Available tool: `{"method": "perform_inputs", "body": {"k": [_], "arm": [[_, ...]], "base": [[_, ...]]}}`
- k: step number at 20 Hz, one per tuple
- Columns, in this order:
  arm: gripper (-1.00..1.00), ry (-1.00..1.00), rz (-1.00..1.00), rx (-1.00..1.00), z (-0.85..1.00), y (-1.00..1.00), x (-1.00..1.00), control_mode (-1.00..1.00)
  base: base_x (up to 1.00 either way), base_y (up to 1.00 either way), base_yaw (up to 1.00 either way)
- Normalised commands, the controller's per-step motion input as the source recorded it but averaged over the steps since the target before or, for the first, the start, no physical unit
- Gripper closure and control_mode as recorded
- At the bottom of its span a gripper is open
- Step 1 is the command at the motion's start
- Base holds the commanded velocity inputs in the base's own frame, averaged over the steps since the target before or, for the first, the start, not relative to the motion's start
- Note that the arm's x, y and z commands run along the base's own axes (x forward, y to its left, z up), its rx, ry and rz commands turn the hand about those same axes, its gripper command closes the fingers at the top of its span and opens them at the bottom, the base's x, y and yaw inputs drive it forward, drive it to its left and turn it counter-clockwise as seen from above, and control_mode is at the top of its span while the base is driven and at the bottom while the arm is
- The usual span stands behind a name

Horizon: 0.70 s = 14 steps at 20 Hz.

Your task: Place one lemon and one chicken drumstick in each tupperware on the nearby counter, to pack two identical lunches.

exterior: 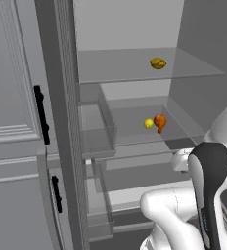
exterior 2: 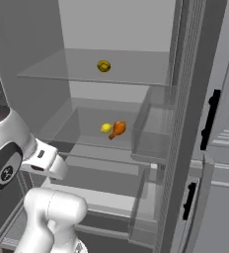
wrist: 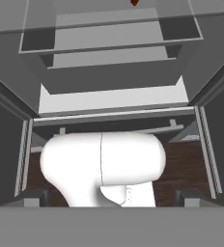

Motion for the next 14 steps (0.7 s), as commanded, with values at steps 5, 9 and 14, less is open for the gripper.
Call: {"method": "perform_inputs", "body": {"k": [5,9,14], "arm": [[-1.00,0.00,0.00,0.00,0.00,0.00,0.00,1.00],[-1.00,0.00,0.00,0.00,0.00,0.00,0.00,1.00],[-1.00,-0.15,0.03,-0.06,0.26,0.12,0.13,-1.00]], "base": [[0.08,-0.25,-0.02],[0.00,0.00,0.00],[0.00,0.00,0.00]]}}
